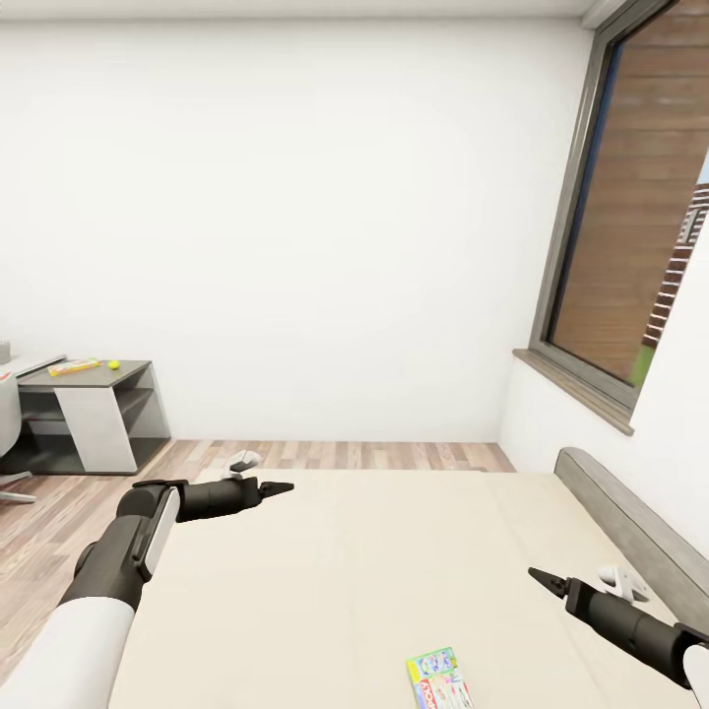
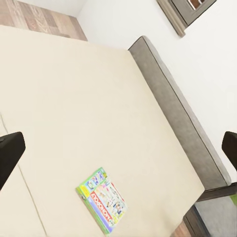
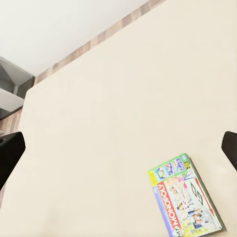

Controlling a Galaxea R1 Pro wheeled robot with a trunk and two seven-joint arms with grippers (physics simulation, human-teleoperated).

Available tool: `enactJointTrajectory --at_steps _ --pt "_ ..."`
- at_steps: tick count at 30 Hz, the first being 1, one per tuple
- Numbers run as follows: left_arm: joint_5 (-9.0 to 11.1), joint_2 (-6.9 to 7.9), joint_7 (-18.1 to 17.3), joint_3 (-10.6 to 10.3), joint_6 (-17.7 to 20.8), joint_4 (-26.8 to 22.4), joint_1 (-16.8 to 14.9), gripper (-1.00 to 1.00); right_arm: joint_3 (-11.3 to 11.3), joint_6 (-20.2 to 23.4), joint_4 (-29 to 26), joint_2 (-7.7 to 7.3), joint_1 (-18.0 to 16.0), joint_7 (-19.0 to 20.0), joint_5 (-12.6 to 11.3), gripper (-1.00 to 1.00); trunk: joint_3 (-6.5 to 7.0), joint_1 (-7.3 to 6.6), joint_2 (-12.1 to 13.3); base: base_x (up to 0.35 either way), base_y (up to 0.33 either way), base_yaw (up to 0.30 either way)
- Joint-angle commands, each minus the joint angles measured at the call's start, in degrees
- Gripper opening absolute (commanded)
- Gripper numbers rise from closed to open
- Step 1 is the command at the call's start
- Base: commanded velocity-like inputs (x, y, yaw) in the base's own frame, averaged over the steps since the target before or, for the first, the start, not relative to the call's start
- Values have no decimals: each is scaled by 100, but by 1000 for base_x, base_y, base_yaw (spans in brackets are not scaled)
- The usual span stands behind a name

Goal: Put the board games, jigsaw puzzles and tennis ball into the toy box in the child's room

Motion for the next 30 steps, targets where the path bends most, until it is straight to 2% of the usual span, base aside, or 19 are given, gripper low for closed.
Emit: enactJointTrajectory --at_steps 1,10,15,17,18,24,30 --pt "11 -1 -13 7 44 1 -2 100 -9 31 0 1 -3 28 12 100 -3 2 -4 0 10 0" --pt "15 -1 -13 7 45 1 -2 100 13 16 4 12 -13 -8 5 100 -3 2 -4 0 3 0" --pt "15 -1 -13 8 45 1 -2 100 290 13 98 70 -160 -324 2 100 -3 2 -4 0 0 0" --pt "12 -1 -13 8 45 1 -2 100 453 23 192 96 -347 -578 -1 100 -3 2 -4 0 0 0" --pt "12 -1 -13 8 45 1 -2 100 630 32 349 117 -586 -892 -2 100 -3 2 -4 0 0 0" --pt "8 -1 -13 8 45 1 -2 100 1280 41 1144 205 -1386 -1937 -9 100 -3 2 -4 0 0 0" --pt "0 22 -8 20 45 1 -2 100 1784 28 2054 359 -2173 -2665 10 100 -3 2 -4 0 0 0"
